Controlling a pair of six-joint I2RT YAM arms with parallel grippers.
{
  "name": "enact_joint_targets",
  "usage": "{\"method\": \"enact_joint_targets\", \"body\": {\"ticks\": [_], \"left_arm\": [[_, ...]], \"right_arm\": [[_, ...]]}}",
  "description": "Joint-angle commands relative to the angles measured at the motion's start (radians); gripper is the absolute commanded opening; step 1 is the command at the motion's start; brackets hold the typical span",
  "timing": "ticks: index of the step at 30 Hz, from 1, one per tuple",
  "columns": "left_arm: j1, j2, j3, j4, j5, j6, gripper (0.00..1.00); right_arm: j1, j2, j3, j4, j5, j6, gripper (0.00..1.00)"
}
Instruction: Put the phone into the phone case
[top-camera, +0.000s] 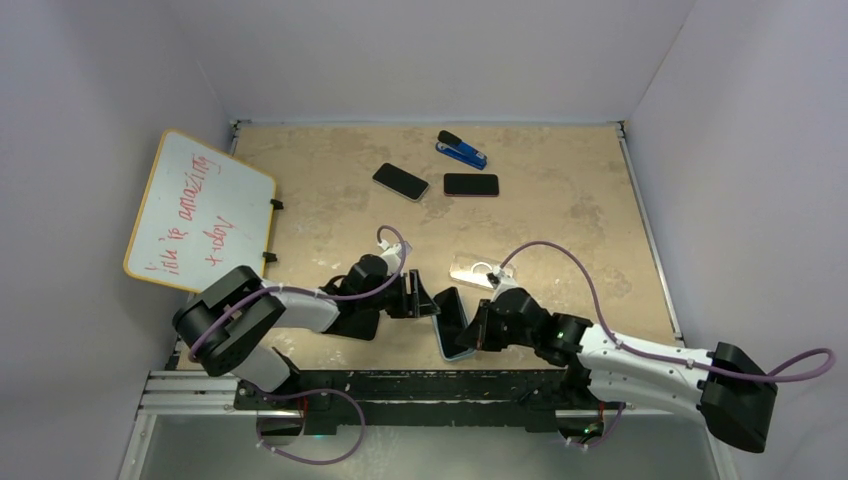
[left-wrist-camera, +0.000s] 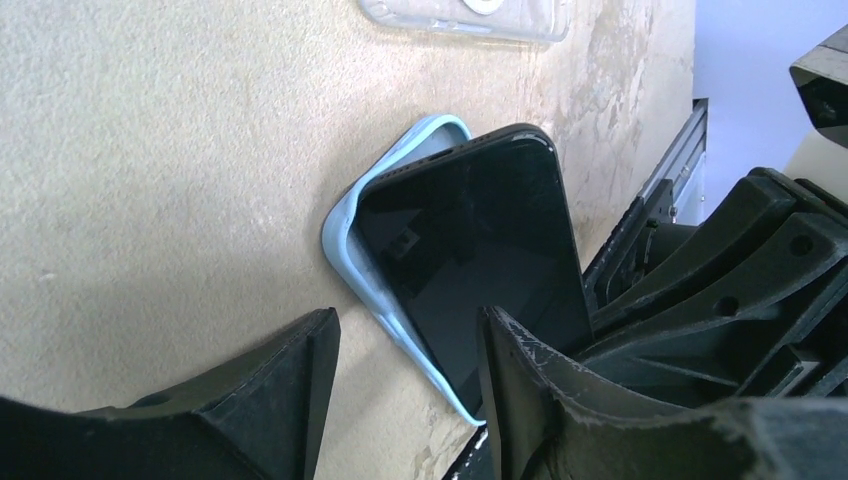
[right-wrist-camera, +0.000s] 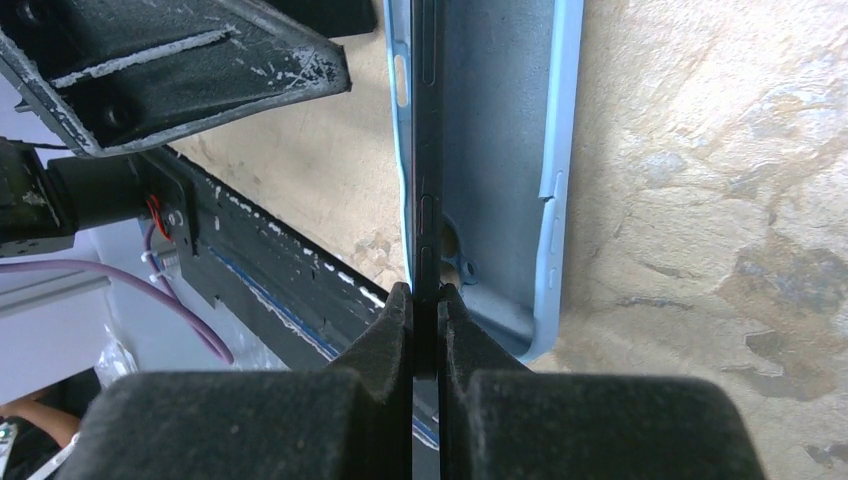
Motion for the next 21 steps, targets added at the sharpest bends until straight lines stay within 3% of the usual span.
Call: {"method": "enact_joint_targets", "body": {"ticks": [1, 11, 21], "left_arm": [[-0.004, 0.051, -0.008, 0.120, 0.023, 0.051, 0.53], [-0.003, 0.127, -0.003, 0.266, 0.117, 0.067, 0.48], [-0.009, 0.096, 0.015, 0.227, 0.140, 0.110, 0.49]], "right_arm": [[0.012, 0.065, 0.010, -0.076, -0.107, -0.040, 0.00], [0.011, 0.100, 0.010, -0.114, -0.091, -0.053, 0.00], [0.005, 0.121, -0.009, -0.108, -0.072, -0.053, 0.00]]}}
